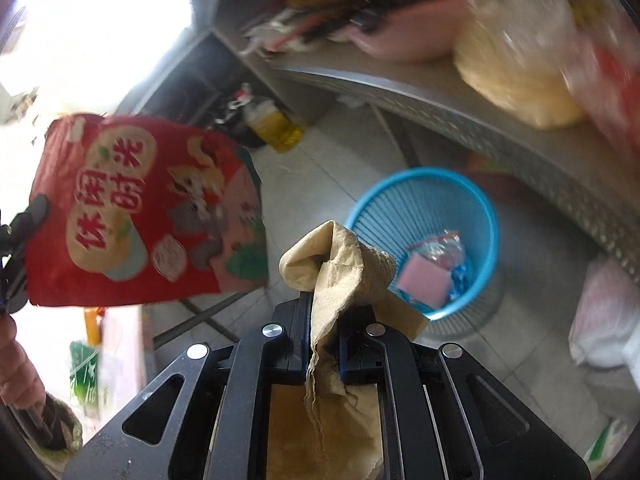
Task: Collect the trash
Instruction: 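Carry the red bag and beige cloth over the blue wastebasket and open both tools, then bring both open tools back over the table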
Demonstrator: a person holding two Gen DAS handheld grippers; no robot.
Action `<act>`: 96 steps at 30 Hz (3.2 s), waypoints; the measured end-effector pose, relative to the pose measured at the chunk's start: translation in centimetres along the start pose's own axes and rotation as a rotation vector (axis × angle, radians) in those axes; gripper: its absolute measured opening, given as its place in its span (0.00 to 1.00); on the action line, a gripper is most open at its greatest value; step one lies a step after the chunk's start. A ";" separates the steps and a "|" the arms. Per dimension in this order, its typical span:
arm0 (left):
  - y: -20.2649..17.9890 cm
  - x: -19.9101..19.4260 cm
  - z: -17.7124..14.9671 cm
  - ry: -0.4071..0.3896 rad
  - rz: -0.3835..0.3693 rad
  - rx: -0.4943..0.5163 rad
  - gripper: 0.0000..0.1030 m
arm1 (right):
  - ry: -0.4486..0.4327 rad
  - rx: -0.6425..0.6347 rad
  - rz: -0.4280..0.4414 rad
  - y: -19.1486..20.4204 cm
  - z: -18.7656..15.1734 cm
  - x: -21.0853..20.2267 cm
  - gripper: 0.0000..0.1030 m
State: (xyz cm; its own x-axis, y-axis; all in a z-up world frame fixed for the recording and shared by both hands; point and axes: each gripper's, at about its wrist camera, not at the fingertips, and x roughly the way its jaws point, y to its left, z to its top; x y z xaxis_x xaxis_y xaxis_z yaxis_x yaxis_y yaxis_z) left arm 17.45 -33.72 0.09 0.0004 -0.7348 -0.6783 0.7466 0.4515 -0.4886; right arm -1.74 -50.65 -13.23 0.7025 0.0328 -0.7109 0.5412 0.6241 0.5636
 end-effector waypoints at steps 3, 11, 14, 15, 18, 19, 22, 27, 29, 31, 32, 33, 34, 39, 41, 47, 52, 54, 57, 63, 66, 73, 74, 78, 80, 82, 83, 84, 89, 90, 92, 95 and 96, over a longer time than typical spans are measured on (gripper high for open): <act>0.1 4.6 0.1 0.104 0.033 -0.017 0.01 | 0.020 0.073 -0.026 -2.4 0.3 2.0 0.09; 0.2 15.7 1.1 0.300 0.153 0.013 0.02 | 0.073 0.182 -0.074 -6.4 2.1 8.8 0.10; 0.5 18.6 1.6 0.326 0.224 0.032 0.10 | 0.060 0.182 -0.117 -7.2 3.1 11.9 0.19; 0.8 19.4 1.7 0.335 0.245 0.028 0.15 | 0.064 0.184 -0.132 -7.5 3.3 12.8 0.24; 1.5 19.9 1.9 0.327 0.257 -0.014 0.31 | 0.087 0.186 -0.198 -9.0 3.4 15.9 0.50; 1.6 19.9 1.8 0.323 0.251 -0.020 0.34 | 0.097 0.187 -0.227 -9.4 3.3 16.4 0.50; 1.9 18.7 1.8 0.314 0.241 -0.016 0.37 | 0.094 0.189 -0.264 -9.8 3.0 16.8 0.50; 2.5 15.7 2.4 0.260 0.238 -0.022 0.40 | 0.038 0.178 -0.295 -9.9 2.4 14.9 0.53; 2.7 14.3 2.8 0.230 0.238 -0.026 0.40 | 0.011 0.185 -0.306 -10.0 2.3 13.9 0.53; 2.7 12.6 3.2 0.194 0.235 -0.031 0.41 | -0.030 0.191 -0.320 -10.0 2.1 12.2 0.53; 2.6 11.5 3.3 0.173 0.228 -0.033 0.42 | -0.046 0.189 -0.323 -9.9 2.1 11.6 0.53; 2.6 10.7 3.4 0.158 0.224 -0.033 0.42 | -0.064 0.182 -0.329 -9.8 1.9 10.8 0.53; 2.6 9.9 3.5 0.141 0.221 -0.033 0.43 | -0.078 0.173 -0.333 -9.7 1.8 10.2 0.53; 2.1 5.6 2.8 0.082 0.209 -0.019 0.44 | -0.041 0.089 -0.373 -8.9 1.8 10.5 0.40; 1.8 3.7 2.1 0.069 0.208 -0.003 0.45 | 0.017 0.060 -0.379 -8.8 1.7 11.6 0.30; 2.1 -2.1 -0.8 0.052 0.154 0.016 0.49 | 0.178 -0.029 -0.472 -9.2 1.4 16.2 0.06; 4.3 -7.0 -3.7 0.020 0.115 -0.041 0.49 | 0.249 -0.072 -0.533 -9.9 1.9 19.3 0.03; 5.0 -8.6 -4.7 -0.005 0.137 -0.056 0.50 | 0.269 -0.073 -0.538 -10.2 2.0 20.3 0.03; 6.5 -10.7 -6.2 -0.033 0.143 -0.109 0.51 | 0.286 -0.085 -0.561 -10.1 2.0 21.6 0.03; 8.3 -14.4 -8.9 -0.094 0.228 -0.134 0.52 | 0.192 -0.018 -0.616 -9.6 2.4 20.6 0.06; 8.5 -15.8 -10.0 -0.105 0.261 -0.106 0.56 | 0.138 0.055 -0.622 -10.3 2.3 18.6 0.19; 9.0 -17.0 -11.8 -0.083 0.304 -0.075 0.59 | 0.233 0.006 -0.650 -11.4 1.0 20.3 0.08; 9.1 -17.0 -12.1 -0.078 0.308 -0.071 0.59 | 0.247 0.009 -0.646 -11.5 0.8 20.9 0.03; 9.6 -17.2 -12.8 -0.068 0.318 -0.092 0.59 | 0.264 0.010 -0.636 -11.5 0.4 22.3 0.01; 10.0 -17.3 -13.1 -0.069 0.324 -0.109 0.59 | 0.271 0.007 -0.635 -11.3 0.6 22.8 0.01; 10.3 -17.5 -13.3 -0.071 0.329 -0.123 0.59 | 0.286 -0.018 -0.631 -10.5 0.5 23.5 0.01; 10.4 -17.6 -13.3 -0.071 0.329 -0.131 0.59 | 0.293 -0.032 -0.637 -10.3 0.4 23.8 0.01; 10.6 -17.7 -13.4 -0.072 0.329 -0.139 0.59 | 0.301 -0.045 -0.652 -10.2 0.4 24.0 0.01; 10.7 -18.4 -13.8 -0.088 0.337 -0.159 0.61 | 0.284 -0.068 -0.694 -9.0 0.8 22.7 0.29; 10.6 -18.7 -13.9 -0.095 0.339 -0.163 0.61 | 0.263 -0.073 -0.685 -8.6 1.0 21.8 0.35; 10.5 -19.1 -14.1 -0.107 0.337 -0.168 0.62 | 0.212 -0.105 -0.666 -7.5 1.4 19.8 0.51; 10.3 -20.0 -14.8 -0.129 0.338 -0.177 0.65 | 0.135 -0.160 -0.659 -5.5 1.4 15.9 0.56; 10.3 -20.4 -15.0 -0.135 0.339 -0.180 0.65 | 0.109 -0.162 -0.648 -4.9 1.4 14.4 0.56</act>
State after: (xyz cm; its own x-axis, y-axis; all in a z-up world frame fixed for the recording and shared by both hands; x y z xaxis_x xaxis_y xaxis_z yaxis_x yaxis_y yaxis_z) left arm 15.18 -6.49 0.65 0.3229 -0.5831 -0.7455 0.5604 0.7525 -0.3459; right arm 6.41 -54.30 -25.67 0.2045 -0.3140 -0.9271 0.7549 0.6535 -0.0548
